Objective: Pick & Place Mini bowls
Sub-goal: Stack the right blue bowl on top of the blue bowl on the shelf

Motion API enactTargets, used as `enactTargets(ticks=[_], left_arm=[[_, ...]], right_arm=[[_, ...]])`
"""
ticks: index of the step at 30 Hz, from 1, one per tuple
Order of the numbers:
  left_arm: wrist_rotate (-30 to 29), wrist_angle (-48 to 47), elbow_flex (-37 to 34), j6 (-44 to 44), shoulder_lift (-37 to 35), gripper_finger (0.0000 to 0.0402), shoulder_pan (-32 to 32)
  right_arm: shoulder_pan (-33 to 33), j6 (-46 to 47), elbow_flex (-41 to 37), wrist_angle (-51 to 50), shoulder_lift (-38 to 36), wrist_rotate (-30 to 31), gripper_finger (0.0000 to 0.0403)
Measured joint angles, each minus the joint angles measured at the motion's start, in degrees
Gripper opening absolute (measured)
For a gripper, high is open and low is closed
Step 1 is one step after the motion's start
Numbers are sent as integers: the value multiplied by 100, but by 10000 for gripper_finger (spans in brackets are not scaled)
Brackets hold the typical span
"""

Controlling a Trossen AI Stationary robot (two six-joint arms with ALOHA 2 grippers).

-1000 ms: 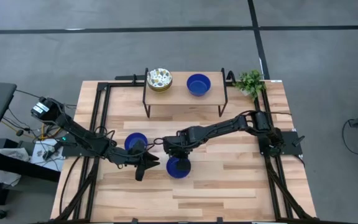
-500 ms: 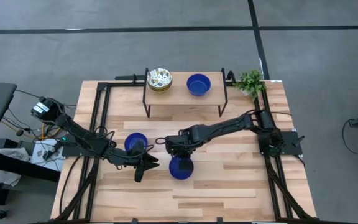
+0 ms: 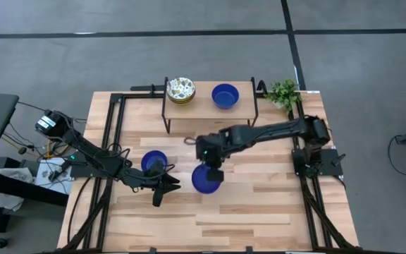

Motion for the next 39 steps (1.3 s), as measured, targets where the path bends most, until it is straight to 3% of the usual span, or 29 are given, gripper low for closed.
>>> enactTargets(ticks=[12, 21, 32, 39], left_arm=[[0, 43, 0, -23, 0, 108, 0], [0, 72, 0, -42, 0, 108, 0], [0, 81, 0, -44, 0, 108, 0], [0, 90, 0, -58, 0, 108, 0]], right_arm=[[-854, 402, 2, -477, -1345, 69, 0], [-1844, 1081, 2, -457, -2120, 1058, 0], [-3408, 1893, 2, -477, -2132, 1127, 0], [-4056, 2093, 4, -567, -1866, 1011, 0]])
